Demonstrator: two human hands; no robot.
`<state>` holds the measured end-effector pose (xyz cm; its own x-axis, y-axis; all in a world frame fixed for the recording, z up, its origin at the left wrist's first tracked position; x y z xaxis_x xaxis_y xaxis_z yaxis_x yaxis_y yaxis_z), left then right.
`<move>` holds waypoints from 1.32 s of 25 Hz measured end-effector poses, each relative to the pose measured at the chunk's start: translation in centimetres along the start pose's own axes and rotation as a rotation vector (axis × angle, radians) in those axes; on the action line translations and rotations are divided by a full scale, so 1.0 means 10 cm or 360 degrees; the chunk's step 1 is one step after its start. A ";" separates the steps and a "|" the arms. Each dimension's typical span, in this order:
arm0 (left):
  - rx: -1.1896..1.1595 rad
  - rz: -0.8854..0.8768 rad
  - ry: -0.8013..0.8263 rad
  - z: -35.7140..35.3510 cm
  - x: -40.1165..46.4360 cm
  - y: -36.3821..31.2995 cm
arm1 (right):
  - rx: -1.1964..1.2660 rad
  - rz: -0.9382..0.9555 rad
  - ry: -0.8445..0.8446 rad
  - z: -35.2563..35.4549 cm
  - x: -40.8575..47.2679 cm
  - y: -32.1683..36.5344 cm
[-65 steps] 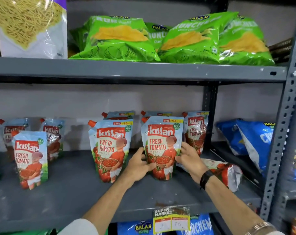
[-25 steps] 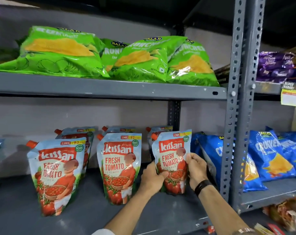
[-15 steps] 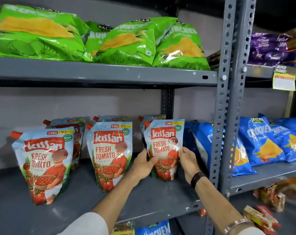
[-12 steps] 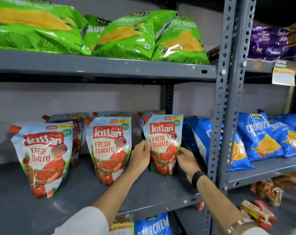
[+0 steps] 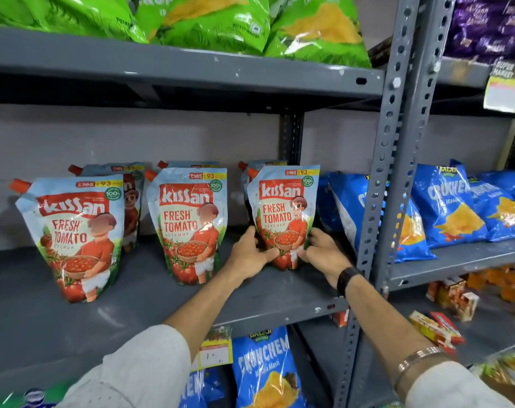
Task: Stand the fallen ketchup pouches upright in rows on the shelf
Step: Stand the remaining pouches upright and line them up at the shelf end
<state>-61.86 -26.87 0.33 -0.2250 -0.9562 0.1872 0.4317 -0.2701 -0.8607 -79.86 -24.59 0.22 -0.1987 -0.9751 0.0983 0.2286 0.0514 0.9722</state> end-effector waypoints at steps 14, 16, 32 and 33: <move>0.0183 -0.0085 -0.0200 -0.01 0.09 -0.01 | -0.0075 -0.0041 -0.0102 -0.02 0.23 -0.14; 0.0158 -0.0077 -0.0187 -0.01 0.08 0.00 | -0.0042 -0.0055 -0.0077 -0.02 0.20 -0.13; 0.0190 -0.0013 -0.1029 1.71 -0.92 0.63 | -0.0209 0.0280 0.0541 -1.60 -0.34 0.44; 0.0108 0.0082 -0.0832 1.66 -0.83 0.78 | -0.0165 0.0271 0.0568 -1.67 -0.33 0.41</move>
<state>-42.16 -22.89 -0.08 0.2561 -0.8924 0.3717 0.4900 -0.2116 -0.8456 -62.30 -24.75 0.31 0.1893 -0.9691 0.1583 0.3281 0.2144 0.9200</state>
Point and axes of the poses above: each hand's wrist, its own x-axis towards the middle knuckle, its own z-axis out of the back of the hand, y = z × x, the point moved 8 cm from there along x, towards the middle knuckle, and after that the axes turned 3 degrees about -z, right-handed, at the moved point
